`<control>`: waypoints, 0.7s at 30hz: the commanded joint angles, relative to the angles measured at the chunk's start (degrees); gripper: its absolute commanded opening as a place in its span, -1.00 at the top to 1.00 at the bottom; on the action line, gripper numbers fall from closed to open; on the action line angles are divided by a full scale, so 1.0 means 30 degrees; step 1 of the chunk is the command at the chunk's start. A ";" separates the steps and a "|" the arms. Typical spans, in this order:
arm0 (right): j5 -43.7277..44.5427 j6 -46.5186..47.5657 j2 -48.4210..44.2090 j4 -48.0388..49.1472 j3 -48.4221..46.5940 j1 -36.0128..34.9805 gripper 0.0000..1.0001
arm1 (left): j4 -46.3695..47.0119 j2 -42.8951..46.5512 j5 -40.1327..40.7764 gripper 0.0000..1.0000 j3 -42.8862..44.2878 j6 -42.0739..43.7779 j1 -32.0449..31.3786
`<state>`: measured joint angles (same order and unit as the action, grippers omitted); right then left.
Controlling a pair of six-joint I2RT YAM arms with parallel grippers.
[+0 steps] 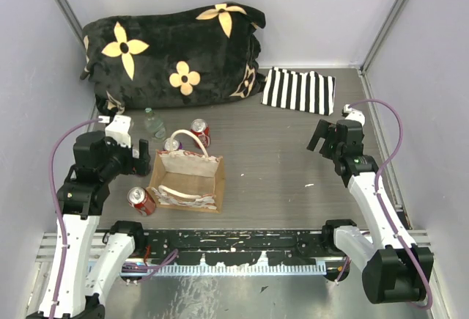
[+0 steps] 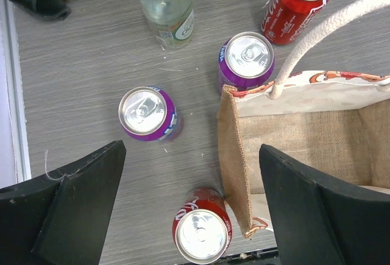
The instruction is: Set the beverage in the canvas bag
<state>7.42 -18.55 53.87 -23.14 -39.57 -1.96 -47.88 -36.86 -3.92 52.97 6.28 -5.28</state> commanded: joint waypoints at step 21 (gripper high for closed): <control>-0.4801 0.6075 0.2904 -0.1651 -0.6568 -0.8632 -0.69 | -0.0571 0.0100 0.0063 -0.96 0.0533 0.0192 0.0148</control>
<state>-9.65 -3.40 61.21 -27.44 -54.96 -20.64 -49.47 -36.64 -3.90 53.06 7.25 -5.02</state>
